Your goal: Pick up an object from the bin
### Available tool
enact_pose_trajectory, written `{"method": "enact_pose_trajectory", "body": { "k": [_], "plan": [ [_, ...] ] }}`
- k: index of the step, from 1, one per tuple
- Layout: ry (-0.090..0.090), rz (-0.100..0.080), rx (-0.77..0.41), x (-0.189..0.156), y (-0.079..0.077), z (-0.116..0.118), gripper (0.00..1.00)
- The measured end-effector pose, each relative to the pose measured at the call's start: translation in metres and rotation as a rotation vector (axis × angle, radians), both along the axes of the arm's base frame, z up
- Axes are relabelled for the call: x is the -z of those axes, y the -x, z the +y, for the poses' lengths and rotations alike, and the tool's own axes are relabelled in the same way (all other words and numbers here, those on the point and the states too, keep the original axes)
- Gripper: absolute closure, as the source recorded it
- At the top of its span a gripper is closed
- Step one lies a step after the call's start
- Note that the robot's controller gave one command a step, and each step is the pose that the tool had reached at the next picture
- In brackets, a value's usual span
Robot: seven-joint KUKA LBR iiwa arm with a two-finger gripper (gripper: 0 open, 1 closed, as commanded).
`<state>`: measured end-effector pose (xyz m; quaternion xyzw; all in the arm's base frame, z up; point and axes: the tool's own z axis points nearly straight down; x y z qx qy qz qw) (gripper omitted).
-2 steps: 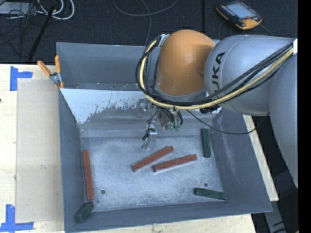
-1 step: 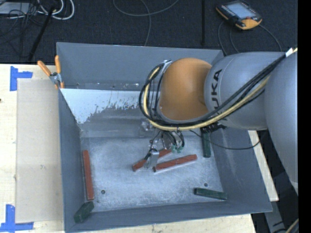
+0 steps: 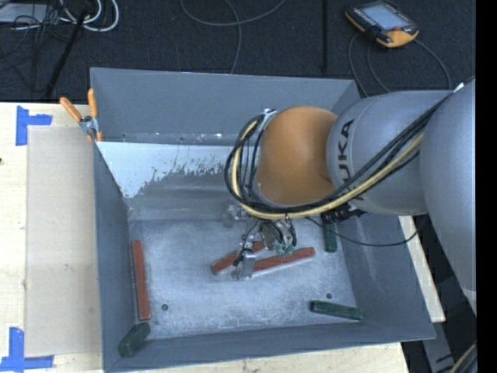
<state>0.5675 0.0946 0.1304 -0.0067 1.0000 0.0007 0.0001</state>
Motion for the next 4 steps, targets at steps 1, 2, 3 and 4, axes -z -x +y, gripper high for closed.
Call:
{"method": "enact_pose_trajectory", "body": {
  "k": [1, 2, 3, 4],
  "plan": [
    [0.006, 0.004, 0.034, 0.014, 0.004, 0.003, 0.0],
    [0.001, -0.001, -0.434, 0.055, -0.012, -0.051, 1.0],
    [0.001, -0.001, -0.433, 0.055, -0.012, -0.051, 1.0],
    [0.0, -0.001, -0.423, -0.038, -0.018, -0.069, 1.0]
  ]
}}
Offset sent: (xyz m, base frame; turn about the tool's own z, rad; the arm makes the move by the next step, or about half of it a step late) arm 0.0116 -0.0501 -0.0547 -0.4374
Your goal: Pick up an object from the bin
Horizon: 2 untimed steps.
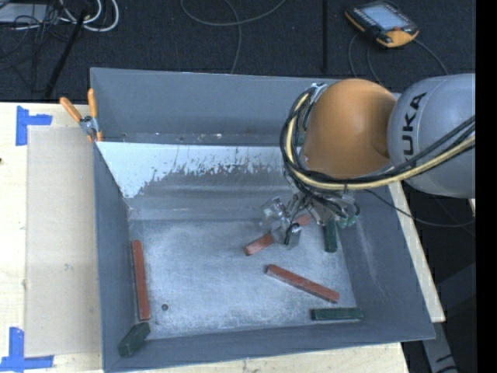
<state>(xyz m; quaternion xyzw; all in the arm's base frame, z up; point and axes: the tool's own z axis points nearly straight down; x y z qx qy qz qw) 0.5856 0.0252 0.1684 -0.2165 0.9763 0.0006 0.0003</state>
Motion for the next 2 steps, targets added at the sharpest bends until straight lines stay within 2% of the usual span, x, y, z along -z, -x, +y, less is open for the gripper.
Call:
{"method": "enact_pose_trajectory", "body": {
  "k": [1, 2],
  "plan": [
    [0.0, 0.0, 0.001, 0.0, 0.0, 0.0, 1.0],
    [0.001, 0.003, 0.002, -0.042, -0.008, 0.023, 1.0]
  ]
}}
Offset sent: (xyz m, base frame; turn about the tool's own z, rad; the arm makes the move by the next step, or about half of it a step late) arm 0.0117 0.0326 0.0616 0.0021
